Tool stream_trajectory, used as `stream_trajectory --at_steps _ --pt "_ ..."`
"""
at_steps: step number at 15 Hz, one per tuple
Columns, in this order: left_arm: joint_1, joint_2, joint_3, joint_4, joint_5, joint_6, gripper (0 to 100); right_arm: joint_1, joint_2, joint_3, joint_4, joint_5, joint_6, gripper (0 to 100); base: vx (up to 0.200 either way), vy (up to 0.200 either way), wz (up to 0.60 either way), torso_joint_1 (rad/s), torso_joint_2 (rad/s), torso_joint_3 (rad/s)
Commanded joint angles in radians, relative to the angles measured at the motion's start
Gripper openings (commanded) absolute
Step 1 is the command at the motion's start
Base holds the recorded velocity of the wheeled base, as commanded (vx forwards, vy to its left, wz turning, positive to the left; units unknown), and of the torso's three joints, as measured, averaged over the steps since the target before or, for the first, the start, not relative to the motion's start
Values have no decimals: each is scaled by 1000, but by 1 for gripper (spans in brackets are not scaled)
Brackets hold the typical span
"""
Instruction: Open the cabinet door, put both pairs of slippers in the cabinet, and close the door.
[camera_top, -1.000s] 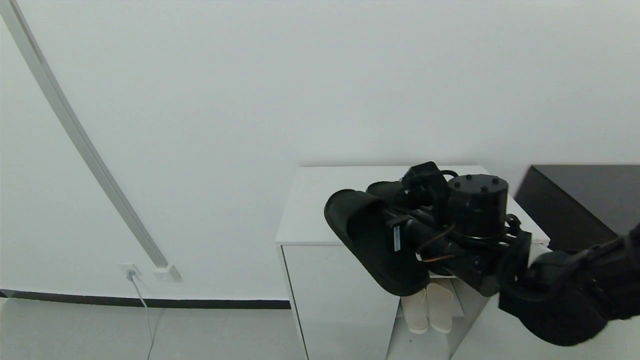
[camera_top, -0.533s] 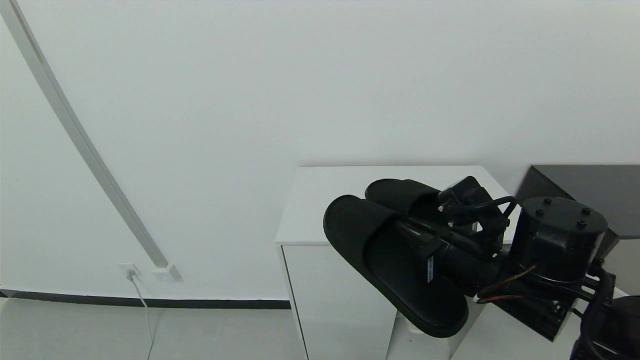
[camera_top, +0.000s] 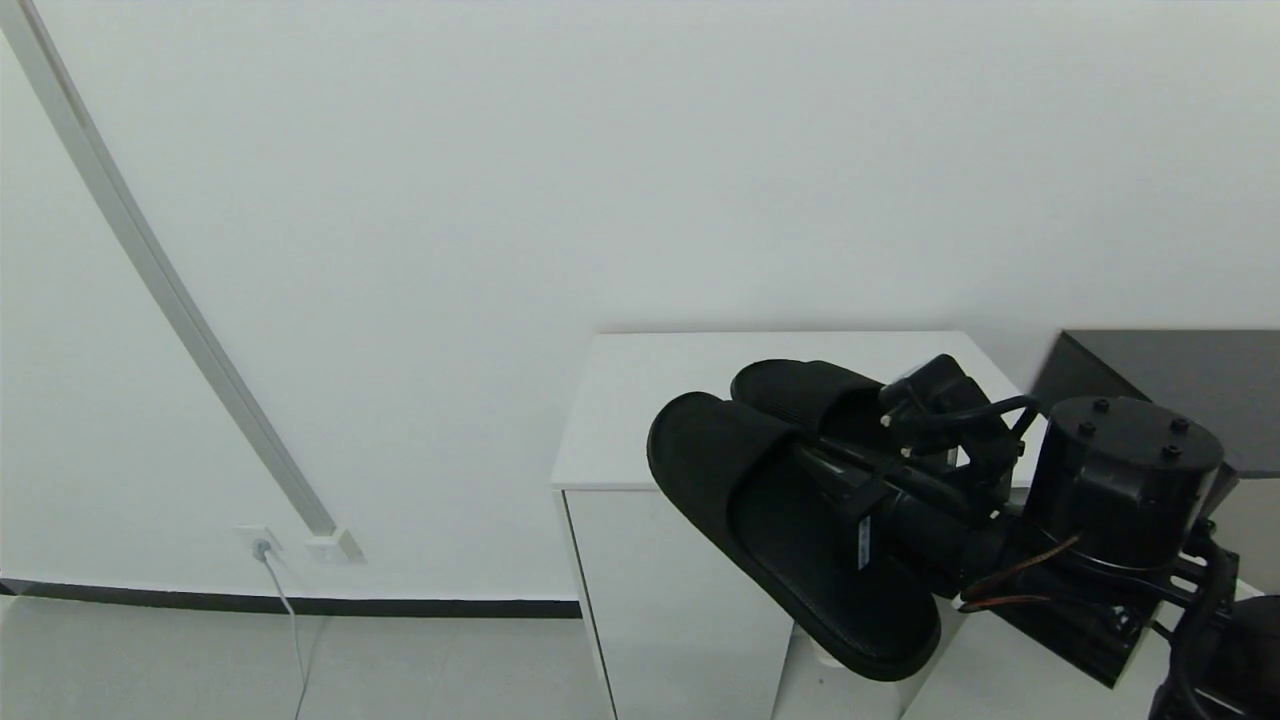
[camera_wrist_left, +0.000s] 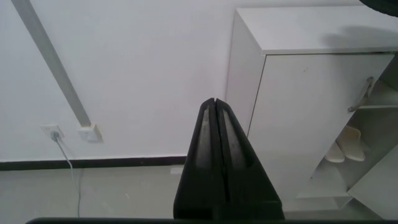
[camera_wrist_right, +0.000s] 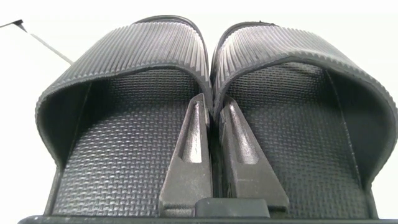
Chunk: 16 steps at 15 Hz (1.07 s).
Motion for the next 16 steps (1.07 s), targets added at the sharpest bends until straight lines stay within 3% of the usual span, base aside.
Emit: stream_trajectory --at_steps 1,8,16 --pt "-2 1 0 0 0 -2 0 0 5 -2 1 0 0 0 -200 0 0 -2 2 -2" --pt "0 1 0 0 0 -2 0 0 8 -3 -1 0 0 0 -200 0 0 -2 2 2" --pt "0 1 0 0 0 0 0 11 48 -11 -3 -3 7 0 0 0 0 0 0 0"
